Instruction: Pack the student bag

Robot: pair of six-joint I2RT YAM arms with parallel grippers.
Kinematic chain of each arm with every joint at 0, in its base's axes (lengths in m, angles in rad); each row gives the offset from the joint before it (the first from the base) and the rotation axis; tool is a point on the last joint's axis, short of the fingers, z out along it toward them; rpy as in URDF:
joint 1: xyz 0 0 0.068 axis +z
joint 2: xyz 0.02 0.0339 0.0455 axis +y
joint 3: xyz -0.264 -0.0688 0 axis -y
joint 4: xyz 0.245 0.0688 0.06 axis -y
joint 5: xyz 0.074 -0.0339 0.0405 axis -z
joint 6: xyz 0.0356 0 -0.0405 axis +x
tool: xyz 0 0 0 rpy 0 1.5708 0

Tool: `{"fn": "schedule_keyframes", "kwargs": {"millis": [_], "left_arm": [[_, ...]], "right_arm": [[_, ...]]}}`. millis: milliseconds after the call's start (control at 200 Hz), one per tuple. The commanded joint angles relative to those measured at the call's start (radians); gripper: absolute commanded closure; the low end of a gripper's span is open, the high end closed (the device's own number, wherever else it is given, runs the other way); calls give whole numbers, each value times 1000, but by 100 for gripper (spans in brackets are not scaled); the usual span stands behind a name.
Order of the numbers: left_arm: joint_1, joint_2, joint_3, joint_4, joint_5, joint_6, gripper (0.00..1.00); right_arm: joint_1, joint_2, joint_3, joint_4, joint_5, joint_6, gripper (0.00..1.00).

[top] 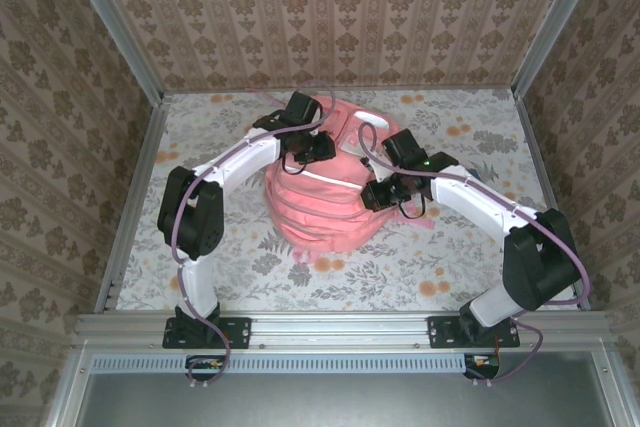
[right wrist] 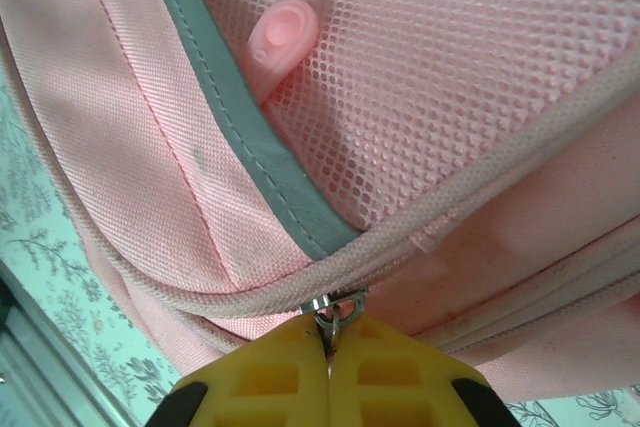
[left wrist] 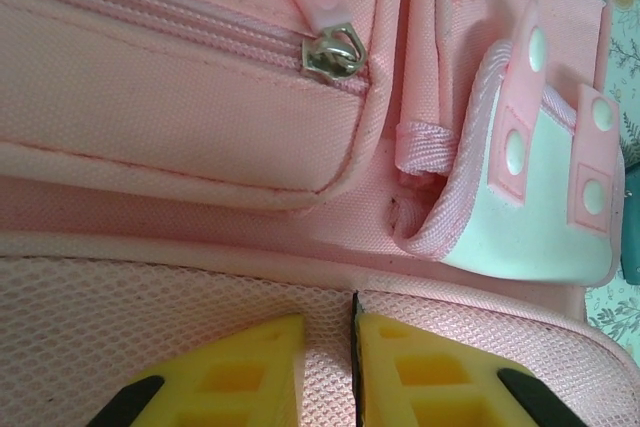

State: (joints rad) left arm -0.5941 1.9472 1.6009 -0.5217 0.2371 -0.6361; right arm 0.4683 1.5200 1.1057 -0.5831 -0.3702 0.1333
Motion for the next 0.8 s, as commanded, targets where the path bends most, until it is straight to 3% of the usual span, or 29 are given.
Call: {"fn": "schedule_keyframes", "kwargs": {"millis": [0,360,500,565,700,800], "left_arm": [[-1,43,0,-33,-17,-41,81],[0,73,-68,33,-27,-149,87],[0,71,-68,43,-22,-152,88],[2,66,-56,45,-7,-140,87],[2,22,-22,45,41,-102,78],[3,-40,-27,47,59,-88,71]], "right_arm": [[37,-49,-32,-5,39,-5,100],[171,-110,-106,97,-38,-3,100],[170,-160,-120,96,38,30,99],[160,-184,-125,85,66,68,89],[123,-262,-162,99,107,213,46],[80,-310,-195,139,109,366,40]]}}
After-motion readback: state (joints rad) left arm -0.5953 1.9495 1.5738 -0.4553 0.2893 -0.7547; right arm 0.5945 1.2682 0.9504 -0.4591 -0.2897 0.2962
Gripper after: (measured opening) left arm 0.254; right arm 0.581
